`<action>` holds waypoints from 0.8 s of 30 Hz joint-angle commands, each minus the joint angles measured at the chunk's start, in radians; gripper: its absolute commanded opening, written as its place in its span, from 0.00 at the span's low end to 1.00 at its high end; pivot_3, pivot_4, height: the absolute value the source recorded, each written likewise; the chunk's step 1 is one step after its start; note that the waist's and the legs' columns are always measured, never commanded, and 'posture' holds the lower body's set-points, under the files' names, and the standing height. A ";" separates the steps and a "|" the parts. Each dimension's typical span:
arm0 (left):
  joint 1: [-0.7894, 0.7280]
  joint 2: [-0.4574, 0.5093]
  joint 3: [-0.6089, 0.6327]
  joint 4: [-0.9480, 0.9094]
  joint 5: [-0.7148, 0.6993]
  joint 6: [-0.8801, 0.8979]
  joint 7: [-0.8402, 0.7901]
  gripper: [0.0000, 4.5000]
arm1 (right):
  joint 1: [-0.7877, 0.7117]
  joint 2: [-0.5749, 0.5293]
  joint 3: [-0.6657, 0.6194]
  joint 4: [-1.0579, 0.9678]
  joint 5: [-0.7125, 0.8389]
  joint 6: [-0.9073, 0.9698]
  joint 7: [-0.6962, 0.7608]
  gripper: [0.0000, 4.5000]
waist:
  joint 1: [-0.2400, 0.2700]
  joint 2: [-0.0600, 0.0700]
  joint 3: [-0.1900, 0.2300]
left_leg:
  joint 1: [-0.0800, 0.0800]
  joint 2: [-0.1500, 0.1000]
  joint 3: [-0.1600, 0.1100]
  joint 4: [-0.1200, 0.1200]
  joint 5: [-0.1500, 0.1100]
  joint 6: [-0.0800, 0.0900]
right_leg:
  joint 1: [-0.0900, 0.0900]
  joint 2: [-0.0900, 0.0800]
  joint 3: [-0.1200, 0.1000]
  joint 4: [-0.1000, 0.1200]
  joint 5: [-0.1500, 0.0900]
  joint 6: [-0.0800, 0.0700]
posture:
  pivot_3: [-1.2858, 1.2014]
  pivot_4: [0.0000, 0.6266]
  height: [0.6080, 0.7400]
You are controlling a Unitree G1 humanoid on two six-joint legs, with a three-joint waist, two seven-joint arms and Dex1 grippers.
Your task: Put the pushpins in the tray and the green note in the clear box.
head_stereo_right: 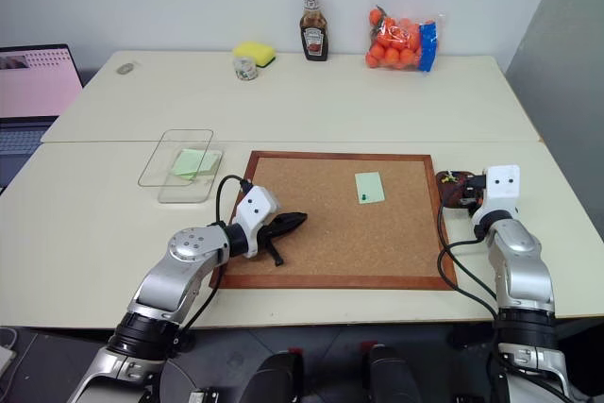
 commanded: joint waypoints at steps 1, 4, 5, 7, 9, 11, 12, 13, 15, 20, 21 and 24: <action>0.013 0.005 -0.020 0.005 0.012 0.011 -0.008 0.00 | -0.022 -0.012 0.000 -0.024 0.001 -0.009 0.002 0.47 | 0.000 0.000 0.000 | 0.000 0.000 0.000 0.000 0.000 0.000 | 0.000 0.000 0.000 0.000 0.000 0.000 | 0.52 0.24 1.00; 0.014 0.003 -0.021 0.002 0.013 0.012 -0.006 0.00 | -0.017 -0.015 0.005 -0.021 -0.006 -0.005 0.003 0.47 | 0.000 0.000 0.000 | 0.000 0.000 0.000 0.000 0.000 0.000 | 0.000 0.000 0.000 0.000 0.000 0.000 | 0.52 0.24 1.00; 0.013 0.003 -0.021 0.002 0.013 0.012 -0.007 0.00 | -0.016 -0.015 0.006 -0.019 -0.009 -0.006 0.001 0.47 | 0.000 0.000 0.000 | 0.000 0.000 0.000 0.000 0.000 0.000 | 0.000 0.000 0.000 0.000 0.000 0.000 | 0.52 0.24 1.00; 0.012 0.003 -0.021 0.004 0.013 0.011 -0.007 0.00 | -0.016 -0.015 0.007 -0.015 -0.011 -0.011 -0.002 0.47 | 0.000 0.000 0.000 | 0.000 0.000 0.000 0.000 0.000 0.000 | 0.000 0.000 0.000 0.000 0.000 0.000 | 0.52 0.24 1.00; 0.009 0.003 -0.021 0.007 0.013 0.009 -0.007 0.00 | -0.018 -0.010 0.003 -0.030 0.000 -0.026 0.001 0.47 | 0.000 0.000 0.000 | 0.000 0.000 0.000 0.000 0.000 0.000 | 0.000 0.000 0.000 0.000 0.000 0.000 | 0.52 0.24 1.00; 0.006 0.005 -0.019 0.010 0.014 0.008 -0.007 0.00 | -0.013 -0.004 -0.001 -0.081 0.029 -0.042 0.027 0.47 | 0.000 0.000 0.000 | 0.000 0.000 0.000 0.000 0.000 0.000 | 0.000 0.000 0.000 0.000 0.000 0.000 | 0.52 0.24 1.00; 0.006 0.005 -0.018 0.011 0.013 0.008 -0.007 0.00 | -0.007 -0.001 0.001 -0.112 0.051 -0.040 0.050 0.47 | 0.000 0.000 0.000 | 0.000 0.000 0.000 0.000 0.000 0.000 | 0.000 0.000 0.000 0.000 0.000 0.000 | 0.52 0.24 1.00; 0.006 0.006 -0.018 0.011 0.014 0.008 -0.007 0.00 | 0.005 0.003 0.009 -0.153 0.076 -0.030 0.078 0.47 | 0.000 0.000 0.000 | 0.000 0.000 0.000 0.000 0.000 0.000 | 0.000 0.000 0.000 0.000 0.000 0.000 | 0.52 0.24 1.00; 0.007 0.007 -0.017 0.011 0.014 0.007 -0.008 0.00 | 0.036 0.011 0.045 -0.239 0.107 -0.014 0.126 0.47 | 0.000 0.000 0.000 | 0.000 0.000 0.000 0.000 0.000 0.000 | 0.000 0.000 0.000 0.000 0.000 0.000 | 0.52 0.24 1.00; 0.009 0.007 -0.017 0.012 0.013 0.006 -0.009 0.00 | 0.075 0.060 0.145 -0.354 0.117 0.009 0.144 0.47 | 0.000 0.000 0.000 | 0.000 0.000 -0.001 0.000 0.000 0.000 | 0.000 0.000 0.000 0.000 0.000 0.000 | 0.52 0.24 1.00; 0.010 0.008 -0.016 0.012 0.014 0.006 -0.010 0.00 | 0.072 0.076 0.164 -0.356 0.108 0.008 0.131 0.51 | 0.000 0.000 0.000 | 0.000 0.000 -0.001 0.000 0.000 0.000 | 0.000 0.000 0.000 0.000 0.000 0.000 | 0.52 0.24 1.00; 0.010 0.014 -0.014 0.018 0.014 0.002 -0.014 0.00 | 0.061 0.108 0.236 -0.341 0.064 0.001 0.114 0.62 | 0.000 0.000 0.000 | 0.000 0.000 -0.001 0.000 0.000 0.000 | 0.000 0.000 0.000 0.000 0.000 0.000 | 0.52 0.24 1.00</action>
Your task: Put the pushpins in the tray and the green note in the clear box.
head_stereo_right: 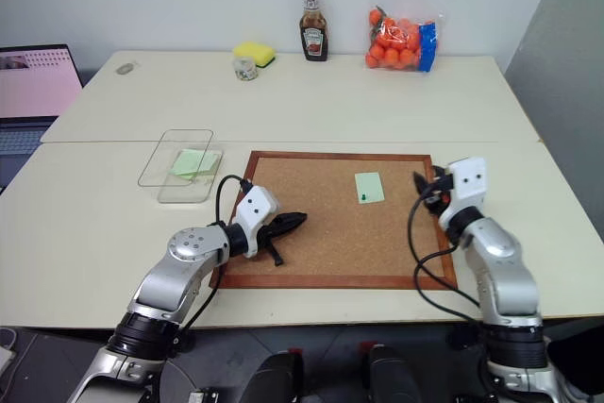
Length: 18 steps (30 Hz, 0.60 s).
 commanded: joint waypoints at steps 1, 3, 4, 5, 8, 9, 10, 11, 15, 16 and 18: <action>0.009 0.015 -0.014 0.019 0.013 0.003 -0.015 0.00 | -0.025 0.031 0.083 -0.012 -0.062 -0.009 -0.029 0.67 | 0.000 0.000 0.000 | 0.000 0.000 0.000 0.000 0.000 0.000 | 0.000 0.000 0.000 0.000 0.000 0.000 | 0.52 0.24 1.00; 0.007 0.016 -0.014 0.022 0.014 0.002 -0.016 0.00 | -0.036 0.057 0.126 0.028 -0.089 -0.015 -0.042 0.72 | 0.000 0.000 0.000 | 0.000 0.000 0.000 0.000 0.000 0.000 | 0.000 0.000 0.000 0.000 0.000 0.000 | 0.52 0.24 1.00; 0.006 0.016 -0.014 0.023 0.014 0.001 -0.016 0.00 | -0.038 0.065 0.139 0.044 -0.099 -0.021 -0.045 0.72 | 0.000 0.000 0.000 | 0.000 0.000 0.000 0.000 0.000 0.000 | 0.000 0.000 0.000 0.000 0.000 0.000 | 0.52 0.24 1.00; 0.006 0.016 -0.014 0.023 0.014 0.001 -0.016 0.00 | -0.039 0.071 0.149 0.057 -0.109 -0.028 -0.044 0.72 | 0.000 0.000 0.000 | 0.000 0.000 0.000 0.000 0.000 0.000 | 0.000 0.000 0.000 0.000 0.000 0.000 | 0.52 0.24 1.00; 0.004 0.016 -0.016 0.022 0.014 0.000 -0.017 0.00 | -0.049 0.075 0.185 0.109 -0.147 -0.069 -0.032 0.72 | 0.000 0.000 0.000 | 0.000 0.000 0.000 0.000 0.000 0.000 | 0.000 0.000 0.000 0.000 0.000 0.000 | 0.52 0.24 1.00; 0.003 0.016 -0.017 0.023 0.015 0.000 -0.018 0.00 | -0.055 0.078 0.192 0.125 -0.155 -0.080 -0.029 0.72 | 0.000 0.000 0.000 | 0.000 0.000 0.000 0.000 0.000 0.000 | 0.000 0.000 0.000 0.000 0.000 0.000 | 0.52 0.24 1.00; 0.003 0.016 -0.017 0.023 0.015 0.000 -0.018 0.00 | -0.059 0.080 0.196 0.134 -0.159 -0.087 -0.027 0.72 | 0.000 0.000 0.000 | 0.000 0.000 0.000 0.000 0.000 0.000 | 0.000 0.000 0.000 0.000 0.000 0.000 | 0.52 0.24 1.00; 0.003 0.016 -0.017 0.023 0.015 0.000 -0.019 0.00 | -0.071 0.087 0.196 0.150 -0.160 -0.096 -0.027 0.72 | 0.000 0.000 0.000 | 0.000 0.000 0.000 0.000 0.000 0.000 | 0.000 0.000 0.000 0.000 0.000 0.000 | 0.52 0.24 1.00; 0.001 0.015 -0.017 0.024 0.016 0.000 -0.019 0.00 | -0.096 0.101 0.201 0.200 -0.169 -0.115 -0.018 0.72 | -0.001 0.000 0.000 | 0.000 0.000 0.000 0.000 0.000 0.000 | 0.000 0.000 0.000 0.000 0.000 0.000 | 0.52 0.24 1.00; 0.001 0.015 -0.017 0.024 0.015 0.000 -0.019 0.00 | -0.100 0.104 0.204 0.210 -0.171 -0.120 -0.015 0.72 | -0.001 0.000 0.000 | 0.000 0.000 0.000 0.000 0.000 0.000 | 0.000 0.000 0.000 0.000 0.000 0.000 | 0.52 0.24 1.00; 0.000 0.014 -0.017 0.024 0.015 0.001 -0.019 0.00 | -0.107 0.107 0.209 0.228 -0.177 -0.127 -0.012 0.72 | -0.001 0.000 0.000 | 0.000 0.000 0.000 0.000 0.000 0.000 | 0.000 0.000 0.000 0.000 0.000 0.000 | 0.52 0.24 1.00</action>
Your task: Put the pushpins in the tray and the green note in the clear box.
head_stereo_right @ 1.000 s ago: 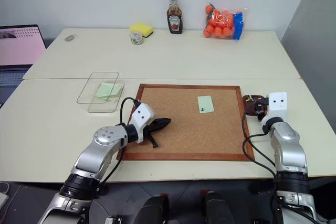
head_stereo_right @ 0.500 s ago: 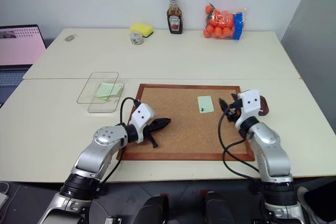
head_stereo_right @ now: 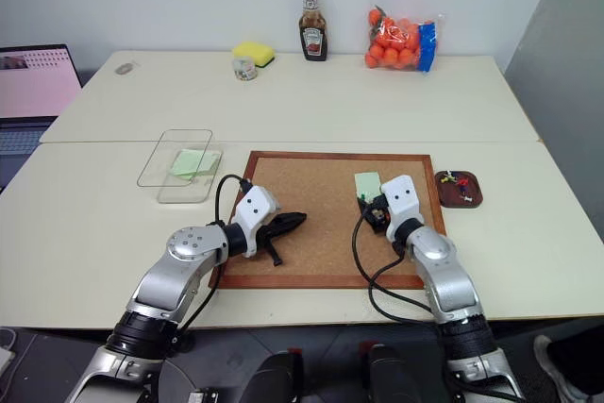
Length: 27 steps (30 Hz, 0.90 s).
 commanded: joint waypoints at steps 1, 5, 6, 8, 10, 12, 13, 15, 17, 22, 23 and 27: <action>0.005 0.006 -0.016 0.017 0.015 0.006 -0.004 0.00 | -0.029 0.013 0.014 0.025 -0.016 -0.043 0.013 0.72 | 0.000 0.000 0.000 | 0.000 0.000 0.000 0.000 0.000 0.000 | 0.000 0.000 0.000 0.000 0.000 0.000 | 0.52 0.24 1.00; 0.009 0.005 -0.015 0.014 0.015 0.007 -0.003 0.00 | -0.040 0.013 0.016 0.054 -0.023 -0.048 0.018 0.64 | 0.000 0.000 0.000 | 0.000 0.000 0.000 0.000 0.000 0.000 | 0.000 0.000 0.000 0.000 0.000 0.000 | 0.52 0.24 1.00; 0.010 0.005 -0.015 0.013 0.015 0.007 -0.002 0.00 | -0.041 0.012 0.017 0.058 -0.024 -0.047 0.020 0.62 | 0.000 0.000 0.000 | 0.000 0.000 0.000 0.000 0.000 0.000 | 0.000 0.000 0.000 0.000 0.000 0.000 | 0.52 0.24 1.00; 0.011 0.005 -0.015 0.012 0.015 0.007 -0.002 0.00 | -0.042 0.012 0.017 0.064 -0.028 -0.049 0.023 0.54 | 0.000 0.000 0.000 | 0.000 0.000 0.000 0.000 0.000 0.000 | 0.000 0.000 0.000 0.000 0.000 0.000 | 0.52 0.24 1.00; 0.011 0.004 -0.014 0.011 0.015 0.007 0.000 0.00 | -0.043 0.014 0.014 0.067 -0.029 -0.050 0.027 0.45 | 0.000 0.000 0.000 | 0.000 0.000 0.000 0.000 0.000 0.000 | 0.000 0.000 0.000 0.000 0.000 0.000 | 0.52 0.24 1.00; 0.011 0.003 -0.014 0.011 0.015 0.008 0.001 0.00 | -0.044 0.015 0.012 0.070 -0.029 -0.051 0.032 0.36 | 0.000 0.000 0.000 | 0.000 0.000 0.000 0.000 0.000 0.000 | 0.000 0.000 0.000 0.000 0.000 0.000 | 0.52 0.24 1.00; 0.012 0.003 -0.014 0.011 0.015 0.008 0.001 0.00 | -0.044 0.015 0.012 0.071 -0.029 -0.051 0.033 0.31 | 0.000 0.000 0.000 | 0.000 0.000 0.000 0.000 0.000 0.000 | 0.000 0.000 0.000 0.000 0.000 0.000 | 0.52 0.24 1.00; 0.012 0.003 -0.014 0.010 0.015 0.008 0.001 0.00 | -0.045 0.015 0.011 0.071 -0.027 -0.053 0.037 0.20 | 0.000 0.000 0.000 | 0.000 0.000 0.000 0.000 0.000 0.000 | 0.000 0.000 0.000 0.000 0.000 0.000 | 0.52 0.24 1.00; 0.012 0.003 -0.014 0.010 0.015 0.009 0.001 0.00 | -0.045 0.016 0.010 0.069 -0.026 -0.056 0.041 0.11 | 0.000 0.000 0.000 | 0.000 0.000 0.000 0.000 0.000 0.000 | 0.000 0.000 0.000 0.000 0.000 0.000 | 0.52 0.24 1.00; 0.014 0.005 -0.013 0.010 0.015 0.008 0.000 0.00 | -0.042 0.022 0.007 0.049 -0.017 -0.079 0.058 0.01 | 0.000 0.000 0.000 | 0.000 0.000 0.000 0.000 0.000 0.000 | 0.000 0.000 0.000 0.000 0.000 0.000 | 0.52 0.24 1.00; 0.014 0.005 -0.013 0.010 0.014 0.008 0.000 0.00 | -0.040 0.024 0.006 0.043 -0.014 -0.083 0.058 0.01 | 0.000 0.000 0.000 | 0.000 0.000 0.000 0.000 0.000 0.000 | 0.000 0.000 0.000 0.000 0.000 0.000 | 0.52 0.24 1.00; 0.015 0.005 -0.013 0.010 0.015 0.007 0.000 0.00 | -0.044 0.036 -0.011 0.012 -0.003 -0.118 0.048 0.01 | 0.000 0.000 0.000 | 0.000 0.000 0.000 0.000 0.000 0.000 | 0.000 0.000 0.000 0.000 0.000 0.000 | 0.52 0.24 1.00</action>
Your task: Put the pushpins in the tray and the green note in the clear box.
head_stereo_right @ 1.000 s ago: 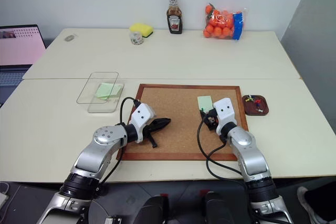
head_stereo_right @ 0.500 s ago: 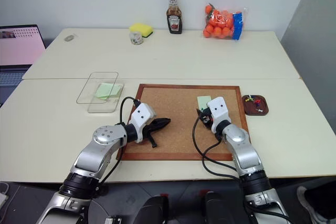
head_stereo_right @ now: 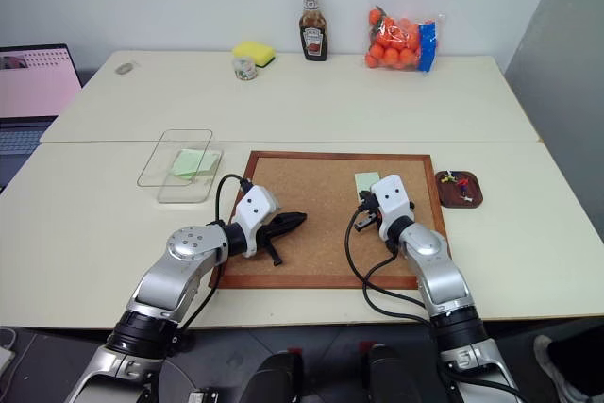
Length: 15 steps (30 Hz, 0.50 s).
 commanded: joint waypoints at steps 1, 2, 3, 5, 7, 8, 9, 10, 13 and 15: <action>0.017 0.005 -0.014 0.009 0.015 0.007 0.002 0.00 | -0.021 0.016 -0.032 -0.078 0.027 -0.083 0.000 0.01 | 0.000 0.000 0.000 | 0.000 0.000 0.000 0.000 0.000 0.000 | 0.000 0.000 0.000 0.000 0.000 0.000 | 0.52 0.24 1.00; 0.017 0.004 -0.015 0.009 0.015 0.007 0.002 0.00 | -0.027 0.015 -0.036 -0.092 0.024 -0.102 -0.003 0.01 | 0.000 0.000 0.000 | 0.000 0.000 0.000 0.000 0.000 0.000 | 0.000 0.000 0.000 0.000 0.000 0.000 | 0.52 0.24 1.00; 0.017 0.004 -0.015 0.009 0.015 0.007 0.002 0.00 | -0.034 0.014 -0.042 -0.106 0.023 -0.119 -0.006 0.01 | 0.000 0.000 0.000 | 0.000 0.000 0.000 0.000 0.000 0.000 | 0.000 0.000 0.000 0.000 0.000 0.000 | 0.52 0.24 1.00; 0.018 0.004 -0.015 0.010 0.015 0.006 0.001 0.00 | -0.043 0.014 -0.053 -0.119 0.028 -0.136 -0.009 0.01 | 0.000 0.000 0.000 | 0.000 0.000 0.000 0.000 0.000 0.000 | 0.000 0.000 0.000 0.000 0.000 0.000 | 0.52 0.24 1.00; 0.020 0.004 -0.015 0.010 0.015 0.006 0.001 0.00 | -0.050 0.017 -0.065 -0.123 0.035 -0.145 -0.012 0.01 | 0.000 0.000 0.000 | 0.000 0.000 0.000 0.000 0.000 0.000 | 0.000 0.000 0.000 0.000 0.000 0.000 | 0.52 0.24 1.00; 0.020 0.004 -0.016 0.010 0.014 0.006 0.001 0.00 | -0.054 0.018 -0.070 -0.124 0.038 -0.147 -0.013 0.01 | 0.000 0.000 0.000 | 0.000 0.000 0.000 0.000 0.000 0.000 | 0.000 0.000 0.000 0.000 0.000 0.000 | 0.52 0.24 1.00; 0.021 0.003 -0.016 0.009 0.014 0.006 0.002 0.00 | -0.057 0.018 -0.073 -0.125 0.040 -0.147 -0.013 0.01 | 0.000 0.000 0.000 | 0.000 0.000 0.000 0.000 0.000 0.000 | 0.000 0.000 0.000 0.000 0.000 0.000 | 0.52 0.24 1.00; 0.021 0.003 -0.017 0.009 0.014 0.007 0.002 0.00 | -0.060 0.017 -0.075 -0.127 0.041 -0.146 -0.012 0.01 | 0.000 0.000 0.000 | 0.000 0.000 0.000 0.000 0.000 0.000 | 0.000 0.000 0.000 0.000 0.000 0.000 | 0.52 0.24 1.00; 0.022 0.001 -0.016 0.008 0.013 0.006 0.004 0.00 | -0.063 0.013 -0.072 -0.144 0.046 -0.135 -0.004 0.01 | 0.000 0.000 0.000 | 0.000 0.000 0.000 0.000 0.000 0.000 | 0.000 0.000 0.000 0.000 0.000 -0.001 | 0.52 0.24 1.00; 0.017 -0.005 -0.005 0.013 0.014 -0.005 0.020 0.00 | -0.061 0.008 -0.067 -0.162 0.053 -0.120 0.008 0.01 | 0.000 0.000 0.000 | 0.000 0.000 0.000 0.000 0.000 0.000 | 0.000 0.000 0.000 0.000 0.000 -0.001 | 0.52 0.24 1.00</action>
